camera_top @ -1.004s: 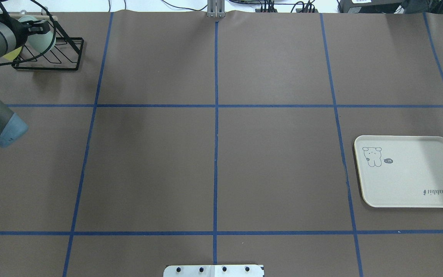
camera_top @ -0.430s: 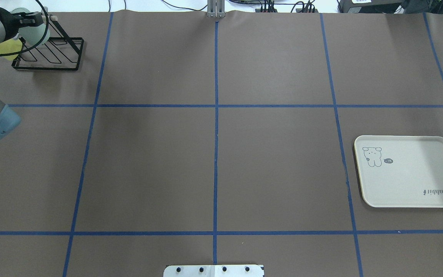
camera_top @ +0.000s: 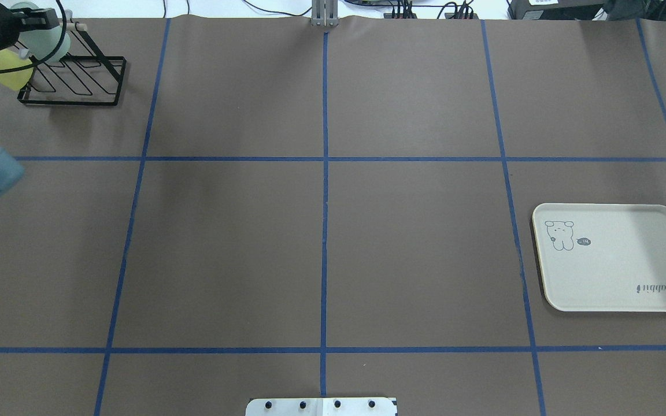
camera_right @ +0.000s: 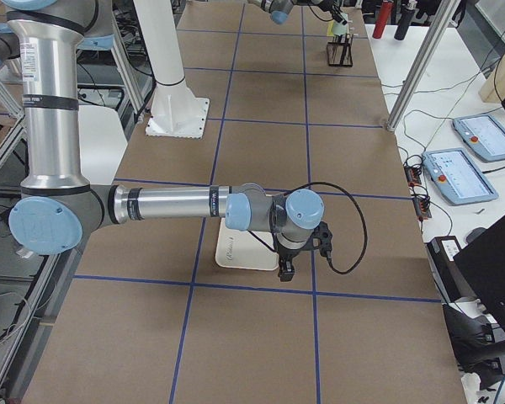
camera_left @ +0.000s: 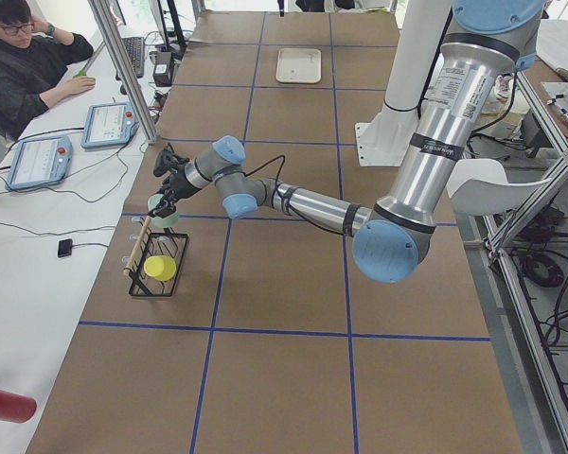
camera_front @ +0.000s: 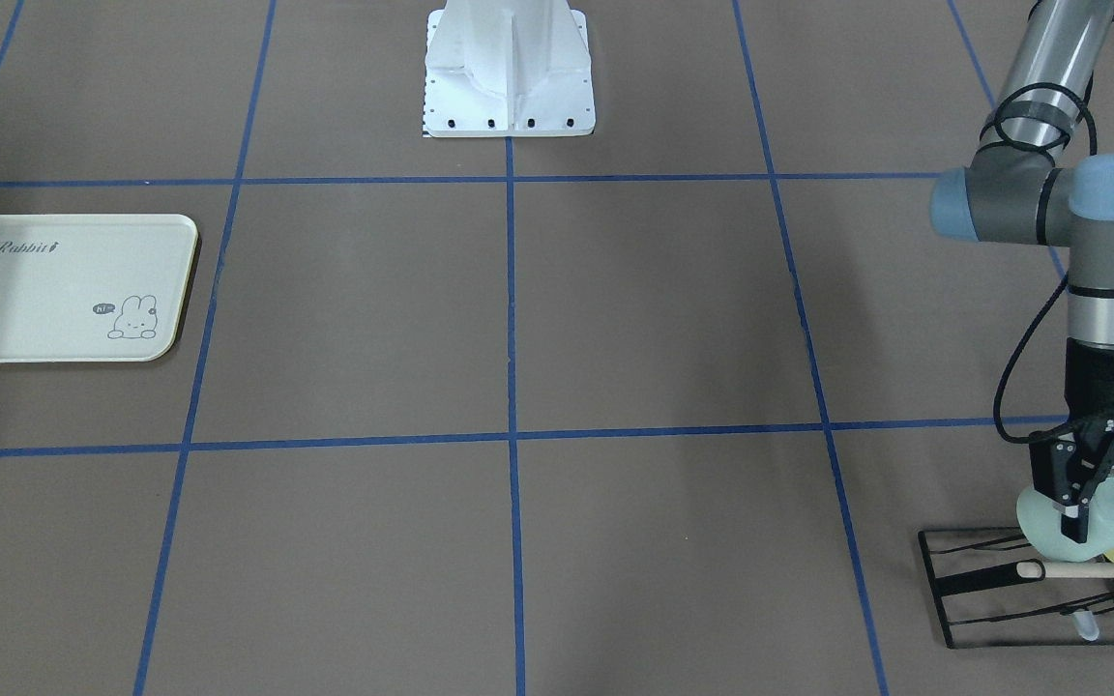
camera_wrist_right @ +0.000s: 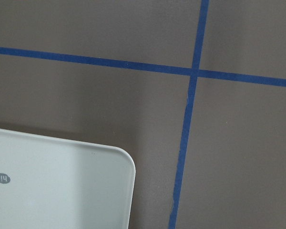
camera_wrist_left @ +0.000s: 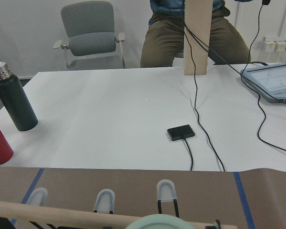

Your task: Left arm grabs green cup and hands to right arm on tray

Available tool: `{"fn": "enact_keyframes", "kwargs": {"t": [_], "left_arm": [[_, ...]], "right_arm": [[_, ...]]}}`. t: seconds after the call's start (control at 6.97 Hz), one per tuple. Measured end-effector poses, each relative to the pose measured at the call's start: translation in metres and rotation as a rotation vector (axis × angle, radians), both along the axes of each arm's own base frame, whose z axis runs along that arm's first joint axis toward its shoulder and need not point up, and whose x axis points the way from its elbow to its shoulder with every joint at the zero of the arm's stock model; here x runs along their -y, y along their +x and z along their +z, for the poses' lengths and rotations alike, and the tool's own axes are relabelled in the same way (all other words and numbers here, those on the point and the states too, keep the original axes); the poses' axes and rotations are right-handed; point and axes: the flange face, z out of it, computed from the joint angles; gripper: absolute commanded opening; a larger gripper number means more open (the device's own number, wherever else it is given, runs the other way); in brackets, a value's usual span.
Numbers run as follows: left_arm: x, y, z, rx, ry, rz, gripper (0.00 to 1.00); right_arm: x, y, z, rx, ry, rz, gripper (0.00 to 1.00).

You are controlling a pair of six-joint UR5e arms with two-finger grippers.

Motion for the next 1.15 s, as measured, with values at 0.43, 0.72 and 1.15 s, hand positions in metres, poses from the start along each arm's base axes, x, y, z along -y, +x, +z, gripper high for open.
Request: {"fn": "enact_keyframes", "kwargs": {"t": [0.43, 0.72, 1.15], "left_arm": [[-0.001, -0.022, -0.039, -0.006, -0.031, -0.011, 0.34], [0.002, -0.019, -0.063, -0.061, -0.058, -0.046, 0.34], [0.000, 0.028, -0.113, -0.346, -0.125, -0.137, 0.34]], "right_arm": [[0.009, 0.003, -0.038, -0.002, 0.077, 0.008, 1.00], [0.015, 0.004, -0.059, -0.006, 0.122, 0.009, 1.00], [0.023, 0.003, -0.071, -0.001, 0.143, 0.011, 1.00]]}}
